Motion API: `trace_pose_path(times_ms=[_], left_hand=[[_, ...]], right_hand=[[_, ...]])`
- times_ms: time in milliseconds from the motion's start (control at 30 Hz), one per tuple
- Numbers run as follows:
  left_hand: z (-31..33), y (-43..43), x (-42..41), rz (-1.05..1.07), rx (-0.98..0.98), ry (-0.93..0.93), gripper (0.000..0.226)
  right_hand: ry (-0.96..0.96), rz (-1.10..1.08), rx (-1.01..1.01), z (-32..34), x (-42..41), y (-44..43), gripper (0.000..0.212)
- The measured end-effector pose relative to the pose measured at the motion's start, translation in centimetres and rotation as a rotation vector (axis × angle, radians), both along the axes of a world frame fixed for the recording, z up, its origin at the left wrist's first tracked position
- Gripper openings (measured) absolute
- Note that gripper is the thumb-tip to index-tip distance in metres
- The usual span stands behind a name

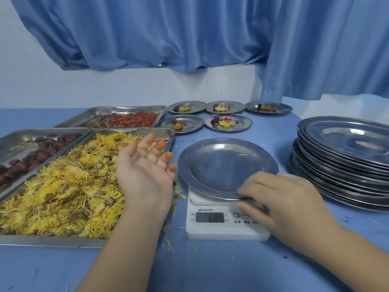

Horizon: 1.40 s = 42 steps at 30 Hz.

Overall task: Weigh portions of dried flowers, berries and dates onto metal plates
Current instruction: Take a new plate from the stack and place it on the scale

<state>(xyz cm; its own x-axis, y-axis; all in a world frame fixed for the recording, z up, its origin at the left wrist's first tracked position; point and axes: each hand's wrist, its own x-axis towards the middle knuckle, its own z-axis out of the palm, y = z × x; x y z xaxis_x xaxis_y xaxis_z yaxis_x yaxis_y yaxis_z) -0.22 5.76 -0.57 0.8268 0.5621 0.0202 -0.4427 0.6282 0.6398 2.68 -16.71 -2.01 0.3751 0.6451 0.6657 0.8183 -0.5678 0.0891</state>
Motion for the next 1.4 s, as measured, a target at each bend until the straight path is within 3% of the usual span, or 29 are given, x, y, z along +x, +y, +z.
trace_pose_path(times_ms=[167, 300, 367, 467, 600, 767, 900, 1067, 1300, 1400], left_hand=[[0.0, -0.1, -0.2, -0.016, 0.030, -0.022, 0.039], [0.0, -0.3, -0.2, -0.021, 0.055, -0.018, 0.038], [0.0, -0.3, -0.3, -0.021, 0.065, -0.015, 0.037], [-0.1, -0.2, -0.4, -0.016, 0.069, -0.018, 0.036], [-0.1, -0.2, -0.4, -0.015, 0.074, -0.013, 0.037], [0.0, -0.4, -0.4, -0.025, 0.095, -0.009, 0.037], [0.0, -0.4, -0.4, -0.030, 0.102, -0.017, 0.036], [0.0, -0.6, -0.3, -0.051, 0.110, -0.015, 0.036], [0.0, -0.8, -0.4, -0.071, 0.163, -0.029, 0.035], [0.0, -0.9, -0.5, -0.067, 0.193, -0.033, 0.035]], right_hand=[[0.291, 0.182, 0.145, 2.1, -0.1, -2.9, 0.027], [0.470, 0.044, -0.148, 2.6, 0.6, -4.0, 0.029], [0.490, 0.036, -0.240, 2.1, 0.3, -3.6, 0.027], [0.472, 0.070, -0.206, 1.7, -0.5, -3.0, 0.027], [0.425, -0.008, -0.265, 1.6, -1.2, -2.6, 0.044], [0.391, -0.073, -0.341, 1.3, -1.0, -3.0, 0.040], [0.349, -0.112, -0.393, 0.9, -1.3, -2.7, 0.053], [0.345, -0.185, -0.497, 1.1, -1.5, -2.0, 0.048], [0.369, -0.175, -0.460, 1.3, -1.3, -1.8, 0.046], [0.487, -0.132, -0.350, 1.3, -0.9, -2.2, 0.043]])
